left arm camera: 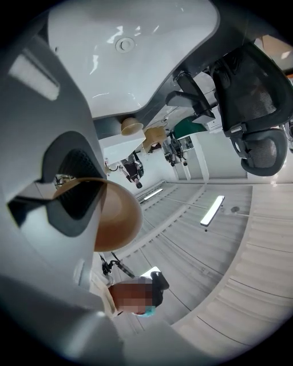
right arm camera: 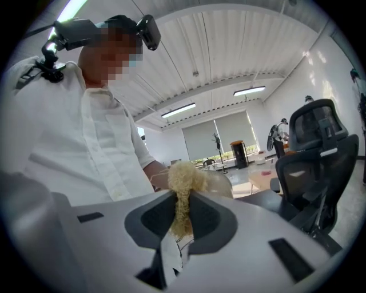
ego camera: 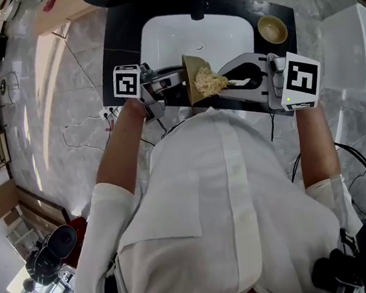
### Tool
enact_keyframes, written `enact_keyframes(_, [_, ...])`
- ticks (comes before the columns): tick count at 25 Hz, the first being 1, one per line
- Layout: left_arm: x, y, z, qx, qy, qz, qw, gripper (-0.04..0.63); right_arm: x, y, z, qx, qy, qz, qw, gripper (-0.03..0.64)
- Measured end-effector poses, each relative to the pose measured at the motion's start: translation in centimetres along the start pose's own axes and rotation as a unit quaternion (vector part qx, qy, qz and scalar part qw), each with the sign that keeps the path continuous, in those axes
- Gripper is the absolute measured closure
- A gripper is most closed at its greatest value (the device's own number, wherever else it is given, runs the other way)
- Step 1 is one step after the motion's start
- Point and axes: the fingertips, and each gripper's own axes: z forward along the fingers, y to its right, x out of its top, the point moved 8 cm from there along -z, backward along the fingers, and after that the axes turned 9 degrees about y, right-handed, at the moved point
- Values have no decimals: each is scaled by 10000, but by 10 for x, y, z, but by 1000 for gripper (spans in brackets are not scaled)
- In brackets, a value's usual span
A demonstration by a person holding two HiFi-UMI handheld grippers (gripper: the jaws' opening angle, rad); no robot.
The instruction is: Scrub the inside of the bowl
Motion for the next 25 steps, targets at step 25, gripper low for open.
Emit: enact_keyframes(25, [-5, 19, 9, -550, -62, 50, 9985, 584, -63, 31, 7, -489, -2031, -100, 9779, 565])
